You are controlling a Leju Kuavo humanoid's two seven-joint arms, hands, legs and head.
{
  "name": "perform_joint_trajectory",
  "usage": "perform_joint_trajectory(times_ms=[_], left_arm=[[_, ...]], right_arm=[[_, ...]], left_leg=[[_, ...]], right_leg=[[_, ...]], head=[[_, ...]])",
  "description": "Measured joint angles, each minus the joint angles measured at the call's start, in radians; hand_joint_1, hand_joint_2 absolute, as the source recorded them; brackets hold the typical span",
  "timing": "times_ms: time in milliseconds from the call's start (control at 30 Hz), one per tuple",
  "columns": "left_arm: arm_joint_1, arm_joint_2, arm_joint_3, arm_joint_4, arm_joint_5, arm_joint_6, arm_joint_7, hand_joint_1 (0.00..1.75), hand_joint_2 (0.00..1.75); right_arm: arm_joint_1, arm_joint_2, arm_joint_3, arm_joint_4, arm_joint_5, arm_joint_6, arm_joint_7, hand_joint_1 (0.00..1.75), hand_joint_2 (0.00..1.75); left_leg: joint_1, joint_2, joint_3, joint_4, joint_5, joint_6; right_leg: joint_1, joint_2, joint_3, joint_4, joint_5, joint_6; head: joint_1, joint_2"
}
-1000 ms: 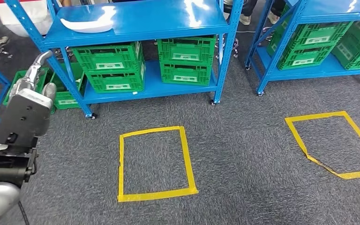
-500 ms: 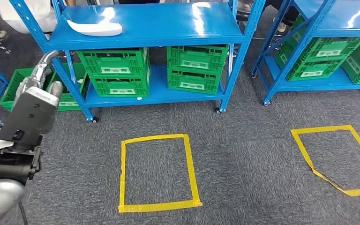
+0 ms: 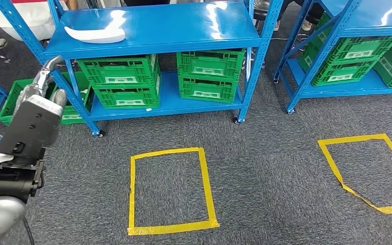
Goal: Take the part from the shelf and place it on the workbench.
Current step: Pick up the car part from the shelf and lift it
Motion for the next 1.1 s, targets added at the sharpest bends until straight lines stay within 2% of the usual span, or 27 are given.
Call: perform_joint_trajectory(times_ms=[133,200,267,333,400,433,467,500,567,600,633,733,800,833,900,933,967,1000,1067,1100], left_arm=[[0.0,0.0,0.0,0.0,0.0,0.0,0.0,0.0,0.0],[0.0,0.0,0.0,0.0,0.0,0.0,0.0,0.0,0.0],[-0.001,0.0,0.0,0.0,0.0,0.0,0.0,0.0,0.0],[-0.001,-0.001,0.0,0.0,0.0,0.0,0.0,0.0,0.0],[0.0,-0.001,0.0,0.0,0.0,0.0,0.0,0.0,0.0],[0.001,-0.002,-0.001,0.0,0.0,0.0,0.0,0.0,0.0],[0.001,-0.002,-0.001,0.0,0.0,0.0,0.0,0.0,0.0],[0.001,-0.003,-0.001,0.0,0.0,0.0,0.0,0.0,0.0],[0.001,-0.003,-0.001,0.0,0.0,0.0,0.0,0.0,0.0],[0.001,-0.003,-0.001,0.0,0.0,0.0,0.001,0.0,0.0],[0.0,-0.003,0.0,0.0,0.0,0.0,0.001,0.0,0.0],[0.001,-0.002,0.0,0.0,0.0,0.0,0.001,0.0,0.0],[0.0,-0.001,0.001,0.0,0.0,0.001,0.001,0.0,0.0],[0.0,0.0,0.001,0.0,0.0,0.001,0.001,0.0,0.0],[0.0,0.0,0.001,0.0,0.0,0.001,0.001,0.0,0.0],[0.001,0.0,0.0,0.0,0.0,0.001,0.001,0.0,0.0],[0.002,0.0,0.0,0.0,0.0,0.001,0.001,0.0,0.0],[0.002,0.0,0.0,0.0,0.0,0.001,0.001,0.0,0.0],[0.002,0.001,0.0,0.0,0.0,0.001,0.001,0.0,0.0],[0.002,0.001,0.0,0.001,0.0,0.001,0.001,0.0,0.0]], right_arm=[[0.0,0.0,-0.001,0.0,0.0,0.0,0.0,0.0,1.75],[0.0,0.0,-0.001,0.0,0.0,0.0,0.0,0.0,1.75],[0.0,0.0,-0.002,0.0,0.001,0.0,0.0,0.0,1.75],[0.001,-0.001,-0.002,0.0,0.001,-0.001,0.0,0.0,1.75],[0.002,0.0,-0.002,0.0,0.001,0.0,0.0,0.0,1.75],[0.003,0.001,-0.003,0.0,0.001,0.0,0.0,0.0,1.75],[0.003,0.001,-0.004,0.0,0.001,0.0,0.0,0.0,1.75],[0.003,0.001,-0.005,0.0,0.001,0.0,0.0,0.0,1.75],[0.003,0.001,-0.008,0.0,0.001,0.0,0.0,0.0,1.75],[0.003,0.001,-0.008,0.001,0.001,0.0,0.0,0.0,1.75],[0.001,0.002,-0.009,0.001,0.001,0.0,0.0,0.0,1.75],[0.0,0.002,-0.009,0.001,0.001,0.0,0.0,0.0,1.75],[0.001,0.002,-0.01,0.001,0.001,0.0,0.0,0.0,1.75],[0.001,0.002,-0.011,0.001,0.001,0.0,0.0,0.0,1.75],[0.0,0.001,-0.011,0.001,0.001,0.0,0.0,0.0,1.75],[0.001,0.001,-0.011,0.001,0.001,0.001,0.0,0.0,1.75],[0.002,0.001,-0.011,0.001,0.001,0.001,0.0,0.0,1.75],[0.003,0.001,-0.011,0.001,0.001,0.001,0.0,0.0,1.75],[0.004,0.003,-0.012,0.001,0.002,0.001,0.0,0.0,1.75],[0.003,0.003,-0.012,0.001,0.002,0.001,0.0,0.0,1.75]], left_leg=[[0.0,0.0,0.0,0.0,0.001,0.0],[-0.003,-0.001,0.002,-0.005,0.004,0.005],[0.0,0.001,0.014,-0.028,0.018,0.013],[0.007,0.003,0.028,-0.05,0.028,0.018],[0.008,0.002,0.034,-0.053,0.027,0.019],[0.009,0.001,0.037,-0.053,0.024,0.018],[0.011,-0.001,0.041,-0.053,0.02,0.015],[0.013,-0.003,0.047,-0.052,0.015,0.011],[0.017,-0.007,0.063,-0.051,0.001,0.0],[0.017,-0.008,0.068,-0.049,-0.007,-0.008],[0.016,-0.01,0.07,-0.049,-0.013,-0.015],[0.018,-0.009,0.071,-0.051,-0.026,-0.032],[0.02,-0.001,0.061,-0.02,-0.047,-0.042],[0.021,0.003,0.036,0.029,-0.069,-0.046],[0.02,0.007,-0.054,0.173,-0.116,-0.049],[0.02,0.007,-0.1,0.232,-0.125,-0.05],[0.02,0.008,-0.131,0.259,-0.112,-0.05],[0.02,0.008,-0.143,0.247,-0.075,-0.048],[0.02,0.009,-0.119,0.139,0.027,-0.043],[0.019,0.009,-0.099,0.085,0.061,-0.04]], right_leg=[[-0.001,0.0,0.001,0.0,0.001,0.0],[-0.004,0.0,0.004,-0.007,0.006,0.006],[-0.006,0.0,0.003,-0.006,0.003,0.017],[-0.011,-0.001,-0.026,0.057,-0.032,0.028],[-0.022,-0.002,-0.089,0.182,-0.081,0.041],[-0.028,-0.003,-0.116,0.229,-0.09,0.047],[-0.034,-0.004,-0.127,0.244,-0.081,0.052],[-0.039,-0.006,-0.12,0.221,-0.053,0.057],[-0.045,-0.009,-0.067,0.105,0.018,0.062],[-0.045,-0.01,-0.039,0.048,0.034,0.06],[-0.044,-0.01,-0.02,0.012,0.037,0.054],[-0.04,-0.007,-0.009,-0.007,0.015,0.026],[-0.043,-0.006,0.0,-0.011,0.008,0.013],[-0.044,-0.006,0.006,-0.014,0.005,0.008],[-0.044,-0.005,0.014,-0.015,-0.005,0.001],[-0.043,-0.004,0.02,-0.015,-0.01,0.0],[-0.043,-0.003,0.028,-0.015,-0.017,0.001],[-0.043,-0.002,0.038,-0.015,-0.024,0.003],[-0.044,0.002,0.063,-0.015,-0.042,0.01],[-0.043,0.005,0.074,-0.015,-0.049,0.015]], head=[[0.0,0.0],[-0.001,0.0],[-0.002,0.0],[0.0,0.0],[0.002,0.0],[0.003,0.0],[0.003,0.0],[0.004,0.0],[0.005,0.0],[0.006,0.0],[0.007,0.0],[0.004,0.0],[-0.001,0.0],[-0.005,0.0],[-0.012,0.0],[-0.014,0.0],[-0.017,0.0],[-0.019,0.0],[-0.022,0.0],[-0.024,0.0]])
